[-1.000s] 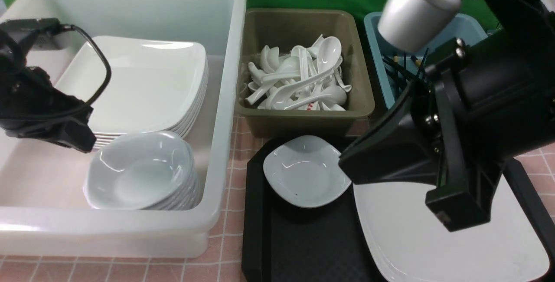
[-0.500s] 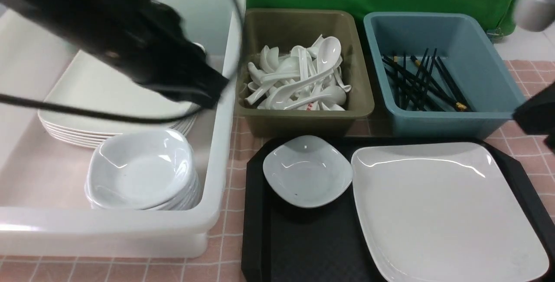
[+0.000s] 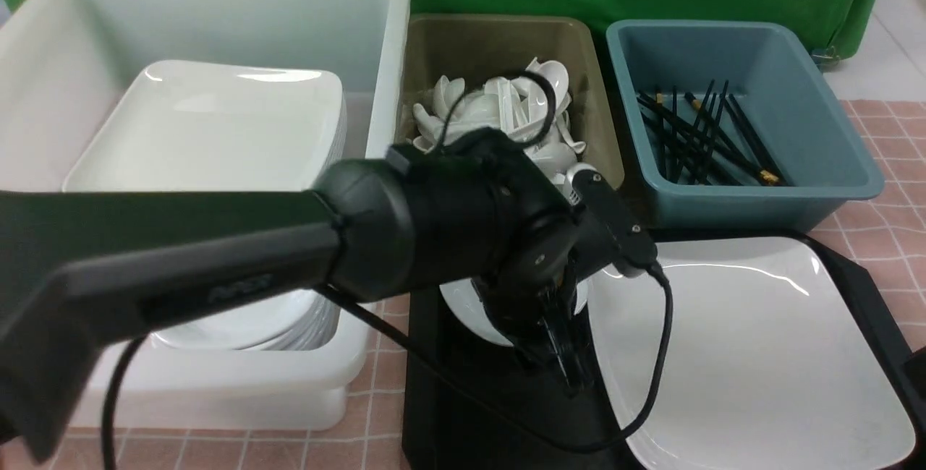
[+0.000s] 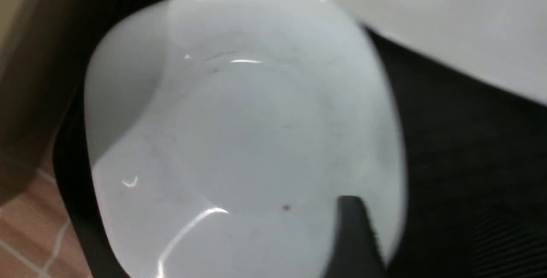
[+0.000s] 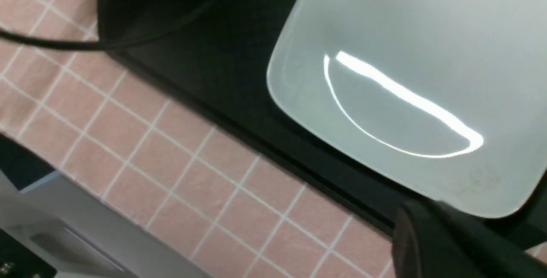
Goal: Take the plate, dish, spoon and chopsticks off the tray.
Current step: Use the left arm to grab a small plate from the dinner plate
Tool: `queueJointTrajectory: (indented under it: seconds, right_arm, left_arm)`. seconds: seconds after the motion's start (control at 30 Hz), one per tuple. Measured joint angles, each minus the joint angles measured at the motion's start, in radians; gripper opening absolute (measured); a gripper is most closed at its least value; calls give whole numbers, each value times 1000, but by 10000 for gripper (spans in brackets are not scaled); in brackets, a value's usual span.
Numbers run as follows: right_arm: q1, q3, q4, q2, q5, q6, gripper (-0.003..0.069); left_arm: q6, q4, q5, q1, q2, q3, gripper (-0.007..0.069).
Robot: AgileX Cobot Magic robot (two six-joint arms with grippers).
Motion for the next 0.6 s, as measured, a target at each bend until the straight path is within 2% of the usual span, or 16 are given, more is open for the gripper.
queueJointTrajectory:
  seconds: [0.03, 0.07, 0.13, 0.27, 0.37, 0.4, 0.47, 0.5, 0.53, 0.6]
  right_arm:
    - [0, 0, 1, -2, 0, 0, 30]
    - [0, 2, 6, -3, 0, -4, 30]
    - [-1, 2, 15, -3, -1, -4, 30]
    - [-1, 3, 33, -3, -5, -9, 30]
    - [-1, 3, 53, -3, -16, -23, 30]
    - [-1, 3, 57, -3, -19, -26, 30]
    - [-1, 3, 59, -3, -24, -30, 30]
    - [-1, 3, 60, -3, -27, -31, 30]
    - [-1, 3, 60, -3, -28, -34, 30]
    - [-1, 3, 68, -3, -28, -38, 30]
  left_arm:
    - [-4, 5, -3, 0, 4, 0, 433]
    - [-31, 44, -15, 2, 36, 0, 503]
    - [-57, 57, -41, 10, 66, 0, 551]
    - [-88, 63, -82, 28, 86, -1, 559]
    - [-102, 12, -98, 50, 92, -4, 456]
    - [-104, -14, -99, 54, 94, -4, 395]
    - [-99, -57, -91, 59, 95, -12, 226]
    - [-90, -58, -91, 60, 95, -18, 171]
    - [-83, -59, -91, 60, 94, -29, 137]
    - [-78, -68, -63, 60, 89, -47, 122]
